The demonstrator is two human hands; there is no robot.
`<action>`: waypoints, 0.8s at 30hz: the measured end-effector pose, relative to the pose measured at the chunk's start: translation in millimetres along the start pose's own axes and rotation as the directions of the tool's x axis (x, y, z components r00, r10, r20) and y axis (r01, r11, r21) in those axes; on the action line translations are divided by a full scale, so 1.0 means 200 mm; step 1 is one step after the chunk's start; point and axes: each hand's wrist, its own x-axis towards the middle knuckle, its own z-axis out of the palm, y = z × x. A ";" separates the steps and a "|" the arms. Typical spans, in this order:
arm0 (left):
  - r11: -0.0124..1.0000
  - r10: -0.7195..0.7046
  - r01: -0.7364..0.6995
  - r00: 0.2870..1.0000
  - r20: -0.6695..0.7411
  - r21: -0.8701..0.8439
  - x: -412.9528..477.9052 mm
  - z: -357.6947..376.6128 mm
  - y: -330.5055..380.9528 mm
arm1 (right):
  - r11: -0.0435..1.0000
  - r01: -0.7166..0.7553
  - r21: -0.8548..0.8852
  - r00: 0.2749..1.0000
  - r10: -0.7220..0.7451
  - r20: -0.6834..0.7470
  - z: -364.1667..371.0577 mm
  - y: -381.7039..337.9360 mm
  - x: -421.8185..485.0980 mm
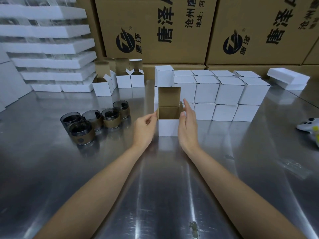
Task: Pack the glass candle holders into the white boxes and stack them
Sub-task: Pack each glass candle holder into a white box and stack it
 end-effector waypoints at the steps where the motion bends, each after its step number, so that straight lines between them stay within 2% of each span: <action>1: 1.000 -0.002 0.002 1.000 0.005 -0.013 0.00 0.00 0.00 | 0.999 0.036 -0.028 0.999 -0.036 -0.016 -0.01 0.00 0.00; 4: 1.000 -0.006 0.006 1.000 -0.004 0.017 0.00 -0.01 0.01 | 0.998 -0.008 -0.063 0.998 0.004 -0.070 -0.03 0.02 0.02; 7: 0.999 -0.035 0.035 0.999 -0.005 0.005 0.01 -0.01 0.02 | 0.994 -0.086 -0.070 0.995 0.083 -0.050 -0.05 0.02 0.03; 11: 0.998 -0.060 0.060 0.998 0.009 -0.031 0.01 -0.01 0.02 | 0.996 -0.067 -0.063 0.997 0.069 0.040 -0.06 0.03 0.02; 15: 0.991 -0.061 0.063 0.998 0.023 -0.121 0.02 -0.01 0.02 | 0.984 -0.078 -0.162 0.994 0.090 0.065 -0.06 0.07 0.02; 20: 0.994 -0.054 0.055 0.998 0.022 -0.092 0.01 -0.02 0.02 | 0.969 -0.090 -0.231 0.988 0.116 0.099 -0.06 0.09 0.05; 24: 1.000 -0.017 0.016 1.000 -0.026 -0.018 0.02 -0.03 0.02 | 0.977 -0.020 -0.213 0.989 0.051 0.138 -0.07 0.09 0.05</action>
